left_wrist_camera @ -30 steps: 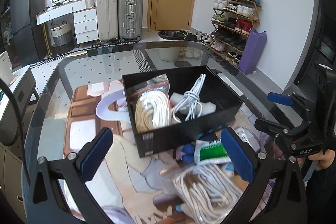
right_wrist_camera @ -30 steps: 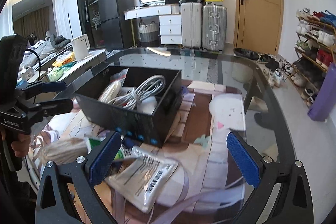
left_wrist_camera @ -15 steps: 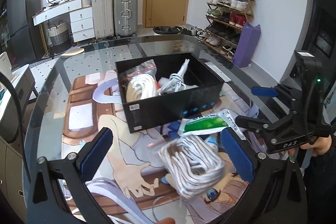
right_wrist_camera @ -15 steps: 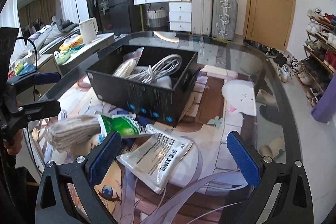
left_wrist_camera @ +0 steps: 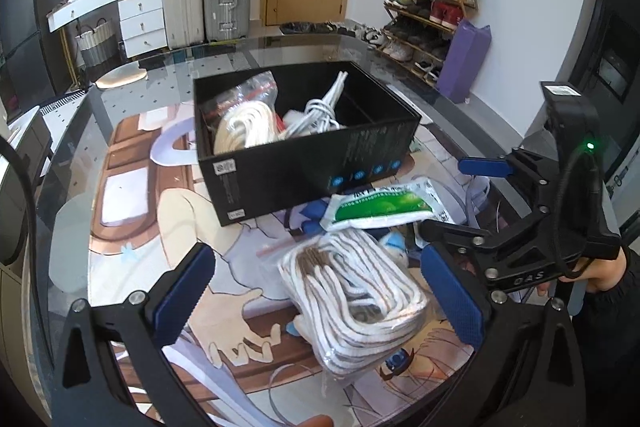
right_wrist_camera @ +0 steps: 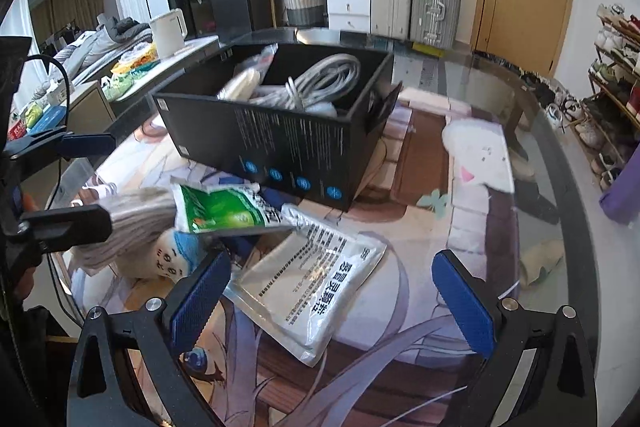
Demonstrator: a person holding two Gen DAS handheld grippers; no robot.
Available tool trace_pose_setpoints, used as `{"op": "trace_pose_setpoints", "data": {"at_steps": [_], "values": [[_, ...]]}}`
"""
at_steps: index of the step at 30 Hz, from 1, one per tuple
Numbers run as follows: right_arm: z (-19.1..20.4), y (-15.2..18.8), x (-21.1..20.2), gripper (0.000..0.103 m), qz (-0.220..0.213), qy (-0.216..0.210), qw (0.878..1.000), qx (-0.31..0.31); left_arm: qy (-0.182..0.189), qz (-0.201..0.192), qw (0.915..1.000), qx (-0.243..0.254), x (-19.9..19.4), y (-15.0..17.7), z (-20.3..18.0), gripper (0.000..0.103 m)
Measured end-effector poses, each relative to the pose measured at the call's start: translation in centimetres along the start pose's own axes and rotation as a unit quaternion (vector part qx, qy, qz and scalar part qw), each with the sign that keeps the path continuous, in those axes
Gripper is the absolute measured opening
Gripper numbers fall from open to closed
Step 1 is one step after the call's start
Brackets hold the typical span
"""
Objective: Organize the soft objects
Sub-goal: 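Move the left tool to the large bagged white rope while the right tool approaches the white medicine packet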
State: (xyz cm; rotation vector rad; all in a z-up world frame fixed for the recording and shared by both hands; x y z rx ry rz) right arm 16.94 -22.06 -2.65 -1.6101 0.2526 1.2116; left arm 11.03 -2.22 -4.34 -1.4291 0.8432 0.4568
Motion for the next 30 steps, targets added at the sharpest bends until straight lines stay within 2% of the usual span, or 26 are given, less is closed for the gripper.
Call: {"op": "trace_pose_setpoints", "data": {"at_steps": [7,13,28,30], "values": [[-0.2,0.1,0.9,0.102,0.009,-0.004,1.000,0.023,0.006,0.028,0.9994,0.020,1.0,0.9,-1.0,0.103],[-0.6,0.1,1.6,0.102,0.016,-0.003,0.999,0.048,0.002,0.044,0.9990,0.012,1.7,1.3,-0.3,0.103],[-2.0,0.6,1.9,0.102,0.029,0.020,0.999,0.041,-0.017,0.056,0.9983,-0.004,2.3,1.6,2.9,0.103],[-2.1,0.6,1.9,0.102,0.028,0.020,0.999,0.041,-0.009,0.056,0.9983,-0.012,2.6,1.7,3.2,0.103]]}}
Point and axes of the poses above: each gripper's, at about its wrist camera, not at the fingertips, and x roughly the way its jaws point, z to its left, y to its underside, the point moved 7 cm from there along x, roughly the way its jaws point, and after that the axes turned 5 degrees about x, right-handed, at the moved point
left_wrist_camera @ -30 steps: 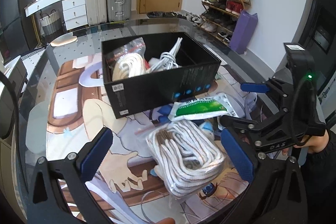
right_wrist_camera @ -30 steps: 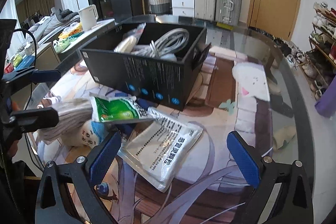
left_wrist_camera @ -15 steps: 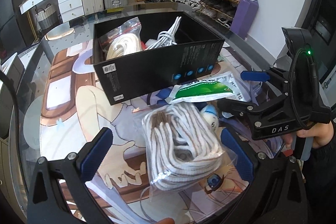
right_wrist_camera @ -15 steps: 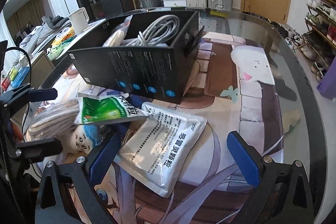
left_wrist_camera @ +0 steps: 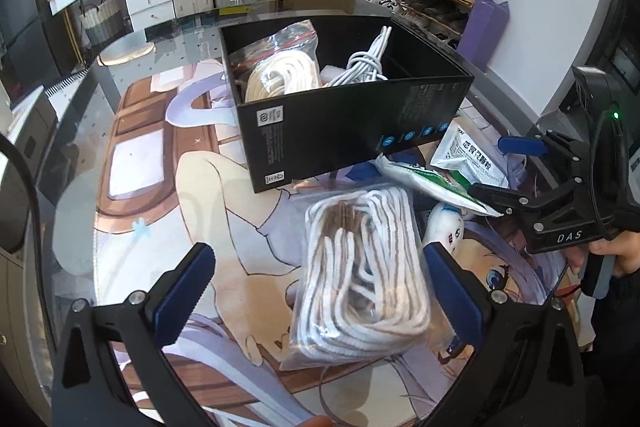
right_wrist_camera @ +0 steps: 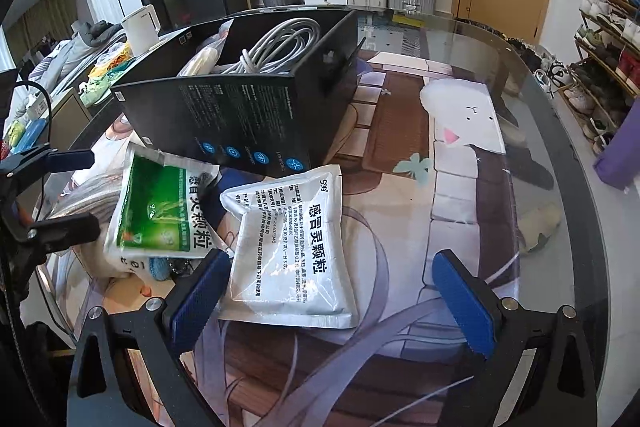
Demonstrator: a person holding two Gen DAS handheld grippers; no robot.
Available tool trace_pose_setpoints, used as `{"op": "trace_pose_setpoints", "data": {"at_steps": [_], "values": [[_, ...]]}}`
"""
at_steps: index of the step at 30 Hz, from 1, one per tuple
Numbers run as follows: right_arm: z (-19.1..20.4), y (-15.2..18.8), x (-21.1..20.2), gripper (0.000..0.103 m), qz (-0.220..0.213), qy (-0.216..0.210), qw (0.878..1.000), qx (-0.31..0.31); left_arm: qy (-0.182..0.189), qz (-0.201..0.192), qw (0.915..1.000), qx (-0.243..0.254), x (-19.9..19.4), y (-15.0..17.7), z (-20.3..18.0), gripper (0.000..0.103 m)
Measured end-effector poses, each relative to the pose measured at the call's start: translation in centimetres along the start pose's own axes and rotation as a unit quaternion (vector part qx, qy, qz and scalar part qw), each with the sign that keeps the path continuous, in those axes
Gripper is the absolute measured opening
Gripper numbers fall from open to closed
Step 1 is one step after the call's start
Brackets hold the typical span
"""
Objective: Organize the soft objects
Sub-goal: 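Move the left tool to the large bagged white rope while the right tool approaches the white medicine packet, then close the left gripper on the bagged rope while the right gripper grasps the white packet, then lift and carry the bagged rope and white packet over the black box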
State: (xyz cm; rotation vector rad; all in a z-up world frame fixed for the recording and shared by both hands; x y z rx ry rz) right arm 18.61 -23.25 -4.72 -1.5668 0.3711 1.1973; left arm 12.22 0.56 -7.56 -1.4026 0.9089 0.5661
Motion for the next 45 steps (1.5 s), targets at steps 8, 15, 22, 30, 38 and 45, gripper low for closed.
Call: {"op": "trace_pose_setpoints", "data": {"at_steps": [8,15,22,30,38,45], "values": [[0.2,0.0,-0.1,0.099,-0.007,-0.003,1.000,-0.003,0.026,0.000,0.9995,-0.016,0.3,0.1,0.5,0.103],[0.4,-0.2,-0.3,0.080,-0.015,-0.006,1.000,-0.005,0.051,0.004,0.9981,-0.033,0.5,0.4,1.2,0.102],[1.0,-0.2,-0.3,0.068,-0.021,-0.009,1.000,-0.018,0.081,-0.007,0.9963,-0.026,0.1,0.3,0.2,0.081],[1.4,0.0,-0.4,0.048,-0.022,-0.012,0.999,-0.031,0.085,-0.026,0.9960,-0.002,-1.1,-0.1,-1.1,0.049],[1.4,0.1,-0.7,0.040,-0.024,-0.019,0.999,-0.036,0.076,-0.040,0.9963,0.007,-2.1,-0.4,-1.0,0.044],[1.8,-0.4,-2.6,0.040,-0.048,-0.022,0.998,-0.042,0.072,-0.065,0.9953,0.005,-3.6,-0.9,-0.7,0.044]]}}
Point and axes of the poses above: each gripper's, at about its wrist camera, not at the fingertips, and x roughly the way its jaws point, z to its left, y to its underside, the point moved 7 cm from there along x, roughly the way its jaws point, and after that the axes turned 5 degrees about x, right-handed, at the moved point
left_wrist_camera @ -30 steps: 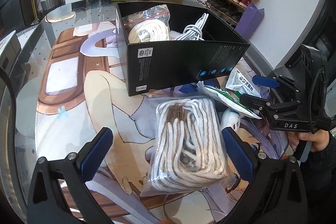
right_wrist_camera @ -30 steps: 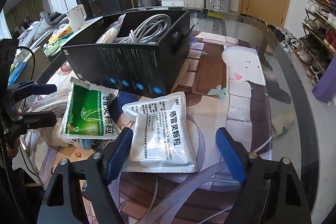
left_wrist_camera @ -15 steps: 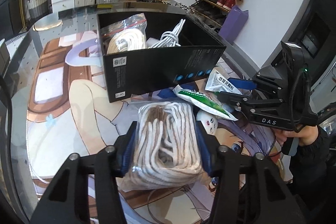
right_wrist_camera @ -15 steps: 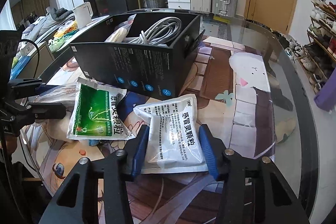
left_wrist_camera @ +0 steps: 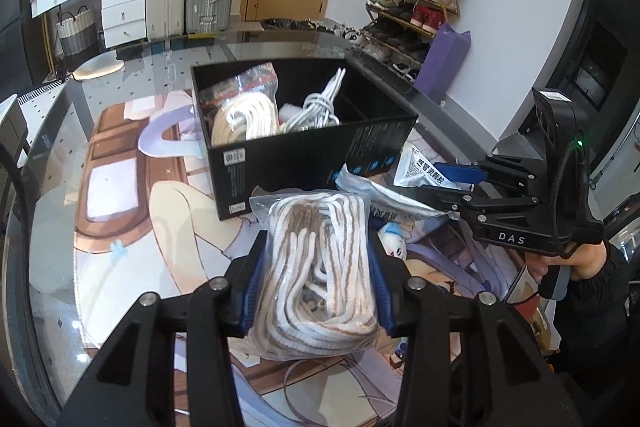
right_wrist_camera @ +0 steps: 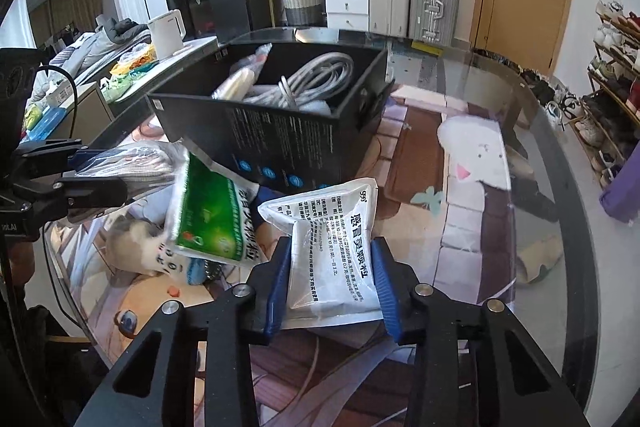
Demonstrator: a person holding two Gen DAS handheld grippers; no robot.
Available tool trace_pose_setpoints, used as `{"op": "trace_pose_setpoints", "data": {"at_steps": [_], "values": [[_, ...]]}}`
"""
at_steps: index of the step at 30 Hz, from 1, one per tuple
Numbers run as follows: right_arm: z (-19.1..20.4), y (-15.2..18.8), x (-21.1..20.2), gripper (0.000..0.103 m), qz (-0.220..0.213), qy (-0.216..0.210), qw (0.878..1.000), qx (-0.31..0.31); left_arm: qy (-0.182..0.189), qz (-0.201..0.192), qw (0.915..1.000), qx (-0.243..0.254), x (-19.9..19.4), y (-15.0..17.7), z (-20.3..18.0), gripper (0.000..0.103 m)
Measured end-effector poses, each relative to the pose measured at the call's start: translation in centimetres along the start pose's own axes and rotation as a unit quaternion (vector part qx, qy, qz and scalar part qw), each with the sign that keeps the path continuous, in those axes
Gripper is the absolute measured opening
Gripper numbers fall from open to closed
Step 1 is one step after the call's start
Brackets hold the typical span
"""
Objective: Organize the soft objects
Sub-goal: 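Lift and carry the bagged rope and white packet over the black box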
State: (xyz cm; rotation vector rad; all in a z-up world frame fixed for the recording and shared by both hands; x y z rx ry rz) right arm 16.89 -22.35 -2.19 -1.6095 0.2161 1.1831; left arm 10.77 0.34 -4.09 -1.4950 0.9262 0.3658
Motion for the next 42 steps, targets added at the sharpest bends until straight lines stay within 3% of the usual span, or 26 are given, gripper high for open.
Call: {"op": "trace_pose_setpoints", "data": {"at_steps": [14,42], "values": [[0.8,-1.8,-4.1,0.040,-0.054,-0.006,0.999,-0.002,-0.012,-0.060,0.9981,0.003,-3.5,-1.8,0.0,0.044],[3.4,-5.9,-7.7,0.039,-0.139,-0.040,0.989,-0.022,-0.062,-0.118,0.9909,-0.017,-3.5,-6.0,2.0,0.044]]}}
Point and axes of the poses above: each gripper's, at about its wrist camera, not at the fingertips, and x roughly the way its jaws point, z to its left, y to its underside, the point moved 7 cm from there along x, roughly the way its jaws point, and after that the axes turned 5 degrees about x, right-handed, at the moved point
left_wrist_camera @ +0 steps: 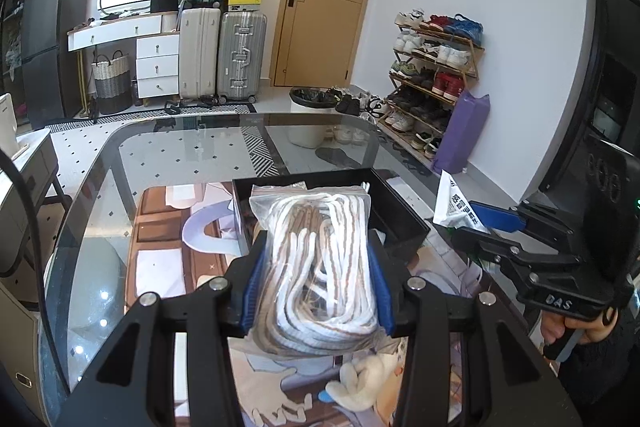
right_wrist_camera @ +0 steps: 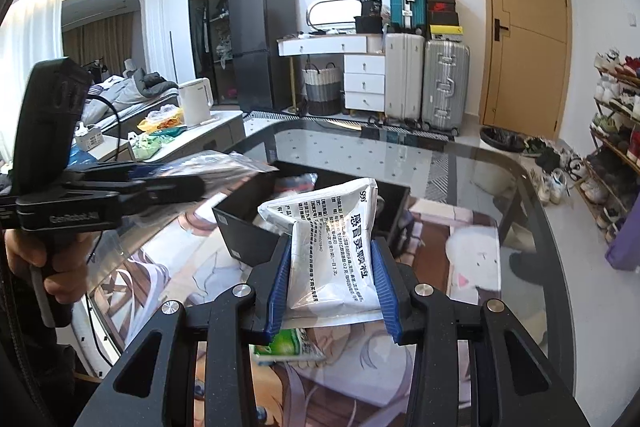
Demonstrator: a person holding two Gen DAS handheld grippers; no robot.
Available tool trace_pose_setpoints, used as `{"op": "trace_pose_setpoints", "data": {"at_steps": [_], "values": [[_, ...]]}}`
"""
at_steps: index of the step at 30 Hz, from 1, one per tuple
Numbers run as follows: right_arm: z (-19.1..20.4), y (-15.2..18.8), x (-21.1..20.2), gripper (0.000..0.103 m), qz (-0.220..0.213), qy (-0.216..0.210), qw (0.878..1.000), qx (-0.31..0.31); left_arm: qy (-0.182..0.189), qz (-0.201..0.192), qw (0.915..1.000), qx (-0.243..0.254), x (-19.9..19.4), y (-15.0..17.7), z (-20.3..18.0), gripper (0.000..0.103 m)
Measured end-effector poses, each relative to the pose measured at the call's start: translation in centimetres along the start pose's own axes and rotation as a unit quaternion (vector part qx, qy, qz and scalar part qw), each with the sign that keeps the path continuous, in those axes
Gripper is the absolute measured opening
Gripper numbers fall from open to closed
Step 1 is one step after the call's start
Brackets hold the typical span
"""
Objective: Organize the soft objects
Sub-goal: 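Lift and carry the bagged rope and white packet over the black box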
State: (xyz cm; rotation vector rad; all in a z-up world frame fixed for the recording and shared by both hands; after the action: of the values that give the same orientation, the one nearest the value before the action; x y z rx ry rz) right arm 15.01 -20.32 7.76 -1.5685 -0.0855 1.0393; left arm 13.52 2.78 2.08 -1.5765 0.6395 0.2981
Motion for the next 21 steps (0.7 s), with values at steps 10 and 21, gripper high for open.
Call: {"op": "trace_pose_setpoints", "data": {"at_steps": [10,21], "values": [[0.1,-2.2,0.8,0.039,-0.012,-0.008,1.000,-0.004,-0.015,-0.018,0.9997,0.004,0.9,-1.6,0.5,0.044],[-0.7,-3.1,2.6,0.039,-0.012,-0.011,1.000,0.008,-0.020,-0.018,0.9996,0.011,3.3,-2.6,0.8,0.044]]}}
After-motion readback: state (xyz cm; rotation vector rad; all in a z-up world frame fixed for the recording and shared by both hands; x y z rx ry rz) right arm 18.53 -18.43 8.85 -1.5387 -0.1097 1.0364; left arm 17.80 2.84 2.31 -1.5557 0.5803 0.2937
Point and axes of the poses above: each gripper's, at about its wrist camera, not at the fingertips, and x roughly the way its jaws point, z to its left, y to its underside, the point moved 7 cm from there along x, roughly the way its jaws point, and after that the axes turned 5 degrees about x, right-handed, at the moved point
